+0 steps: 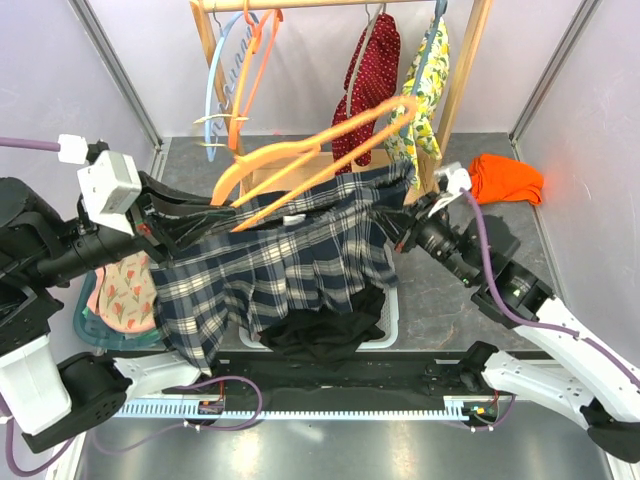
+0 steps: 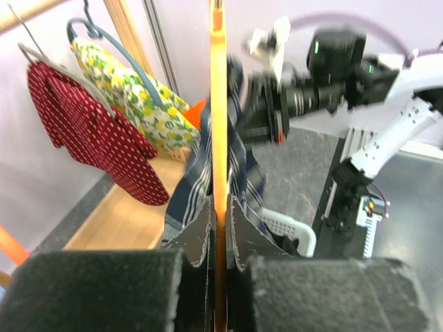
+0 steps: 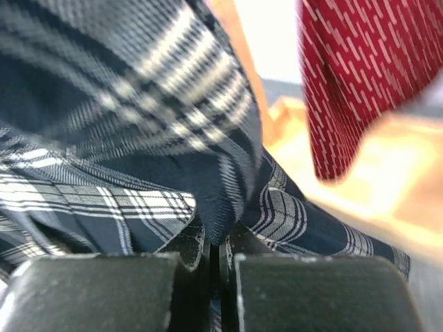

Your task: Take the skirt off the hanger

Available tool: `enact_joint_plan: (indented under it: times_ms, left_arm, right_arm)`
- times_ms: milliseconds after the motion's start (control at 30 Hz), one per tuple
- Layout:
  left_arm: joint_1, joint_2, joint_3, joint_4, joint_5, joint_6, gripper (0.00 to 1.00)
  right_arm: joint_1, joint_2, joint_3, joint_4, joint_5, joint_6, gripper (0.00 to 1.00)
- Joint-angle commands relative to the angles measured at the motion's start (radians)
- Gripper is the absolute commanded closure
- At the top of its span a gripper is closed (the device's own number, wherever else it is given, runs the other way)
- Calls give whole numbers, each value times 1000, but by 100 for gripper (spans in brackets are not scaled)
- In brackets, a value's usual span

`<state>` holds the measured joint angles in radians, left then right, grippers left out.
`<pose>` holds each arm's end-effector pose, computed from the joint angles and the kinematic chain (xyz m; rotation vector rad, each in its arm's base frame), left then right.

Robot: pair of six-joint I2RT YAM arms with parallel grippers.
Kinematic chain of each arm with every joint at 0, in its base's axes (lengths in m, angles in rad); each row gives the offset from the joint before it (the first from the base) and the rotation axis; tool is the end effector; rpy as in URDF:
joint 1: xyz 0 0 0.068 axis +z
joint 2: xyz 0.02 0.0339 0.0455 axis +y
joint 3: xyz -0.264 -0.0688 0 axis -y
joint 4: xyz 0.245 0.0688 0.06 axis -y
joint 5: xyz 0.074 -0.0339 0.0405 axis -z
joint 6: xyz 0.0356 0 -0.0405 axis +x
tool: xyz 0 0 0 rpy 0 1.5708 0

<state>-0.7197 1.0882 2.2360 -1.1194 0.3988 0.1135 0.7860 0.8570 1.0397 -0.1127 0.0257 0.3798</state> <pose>0.0286 -0.0434 0.5984 0.9307 1.2993 -0.7823 0.1324 0.1313 0.4242 -0.2956 1.5429 0.9105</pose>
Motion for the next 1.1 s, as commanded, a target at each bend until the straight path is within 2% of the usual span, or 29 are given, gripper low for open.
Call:
enact_joint_plan:
  times_ms: [0, 167, 333, 467, 533, 567, 600, 700, 800, 833, 1000, 1067]
  left_arm:
    - [2, -31, 62, 130, 21, -28, 98]
    - [8, -19, 79, 139, 34, -47, 98]
    - [14, 7, 37, 156, 64, -70, 98]
    - [14, 76, 39, 194, 92, -104, 98]
    - [14, 160, 115, 213, 86, -147, 98]
    - [14, 194, 150, 222, 80, -161, 98]
    - [13, 247, 187, 246, 55, -163, 98]
    - [12, 300, 284, 309, -63, -134, 98]
    - [12, 267, 208, 458, -229, -117, 98]
    - [12, 231, 127, 525, -250, -91, 98]
    - [12, 243, 108, 532, -391, -138, 98]
    - [12, 246, 105, 512, -394, -118, 98]
  right_arm:
    - [-24, -6, -156, -76, 160, 74, 100]
    - [-24, 37, -248, -24, 77, 140, 100]
    - [-22, 86, -227, 27, 14, 160, 100]
    - [10, 119, -57, -19, 28, 133, 100]
    - [73, 113, 18, -44, 103, 76, 100]
    - [97, 108, 113, -88, 144, 55, 100]
    - [139, 105, 162, -113, 243, 27, 100]
    - [156, 62, 318, -177, 412, -51, 100]
    - [156, 11, 384, -192, 511, -123, 100]
    - [156, 10, 399, -226, 540, -134, 100]
    - [156, 51, 454, -278, 511, -131, 100]
    - [154, 65, 460, -266, 487, -125, 100]
